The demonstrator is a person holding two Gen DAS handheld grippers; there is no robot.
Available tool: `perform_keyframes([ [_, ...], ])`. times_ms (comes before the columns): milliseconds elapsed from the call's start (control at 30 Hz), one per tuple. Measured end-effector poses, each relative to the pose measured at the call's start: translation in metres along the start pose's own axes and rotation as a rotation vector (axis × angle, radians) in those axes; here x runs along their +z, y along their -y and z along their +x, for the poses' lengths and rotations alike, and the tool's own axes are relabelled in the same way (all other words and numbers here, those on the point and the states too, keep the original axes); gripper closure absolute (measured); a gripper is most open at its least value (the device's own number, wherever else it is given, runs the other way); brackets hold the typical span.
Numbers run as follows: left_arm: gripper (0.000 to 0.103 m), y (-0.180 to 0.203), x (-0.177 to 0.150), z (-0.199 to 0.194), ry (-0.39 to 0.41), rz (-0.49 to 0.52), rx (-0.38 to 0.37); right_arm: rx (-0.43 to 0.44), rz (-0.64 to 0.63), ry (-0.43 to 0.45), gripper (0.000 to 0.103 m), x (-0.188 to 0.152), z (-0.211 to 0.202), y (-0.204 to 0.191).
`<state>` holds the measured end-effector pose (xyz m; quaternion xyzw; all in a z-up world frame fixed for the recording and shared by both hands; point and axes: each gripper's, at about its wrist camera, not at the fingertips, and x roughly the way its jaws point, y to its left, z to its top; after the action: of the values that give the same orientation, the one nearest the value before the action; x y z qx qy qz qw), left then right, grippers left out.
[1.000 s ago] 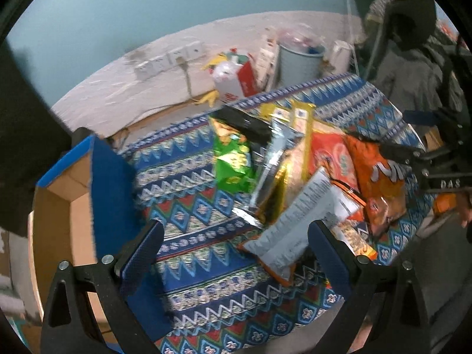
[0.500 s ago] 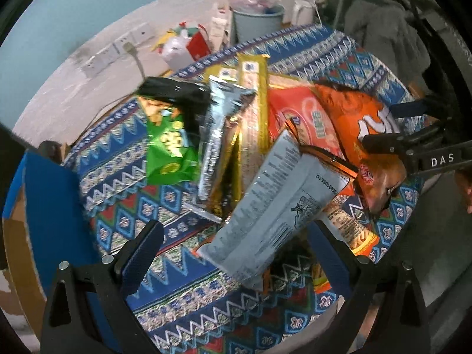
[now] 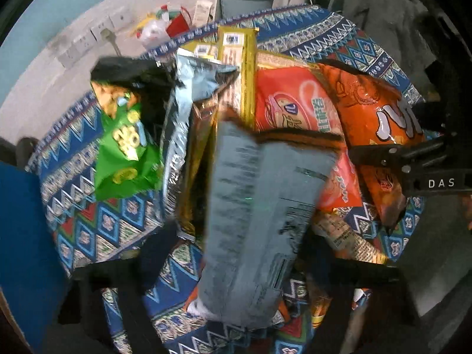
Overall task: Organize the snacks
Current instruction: 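Grasp the silver-white bag with the left tool while the right tool grasps the orange chip bag, then carry both bags over the cardboard box and release them inside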
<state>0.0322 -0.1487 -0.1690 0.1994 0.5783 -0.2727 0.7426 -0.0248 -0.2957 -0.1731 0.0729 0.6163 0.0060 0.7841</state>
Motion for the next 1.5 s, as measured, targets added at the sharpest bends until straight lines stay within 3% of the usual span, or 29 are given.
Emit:
perform_keyframes([
  [33,0.052,0.0,-0.001,0.003,-0.017,-0.007,-0.01,0.018,0.004,-0.002,0.054,0.0,0.001,0.0],
  [67,0.058,0.0,-0.002,0.005,-0.028,-0.01,0.002,0.028,0.007,-0.001,0.059,-0.001,0.004,0.002],
  [233,0.069,0.0,-0.007,-0.005,0.002,-0.015,0.024,-0.025,-0.02,0.039,0.064,-0.004,-0.011,0.001],
  [667,0.069,-0.026,-0.032,-0.079,0.146,-0.127,0.1,-0.009,-0.067,0.186,0.064,0.007,-0.066,-0.021],
  [967,0.069,-0.055,-0.044,-0.115,0.222,-0.218,0.153,0.008,-0.116,0.268,0.064,0.027,-0.092,-0.059],
  [1500,0.069,-0.113,-0.073,-0.157,0.297,-0.346,0.214,0.1,-0.225,0.315,0.064,0.05,-0.115,-0.144],
])
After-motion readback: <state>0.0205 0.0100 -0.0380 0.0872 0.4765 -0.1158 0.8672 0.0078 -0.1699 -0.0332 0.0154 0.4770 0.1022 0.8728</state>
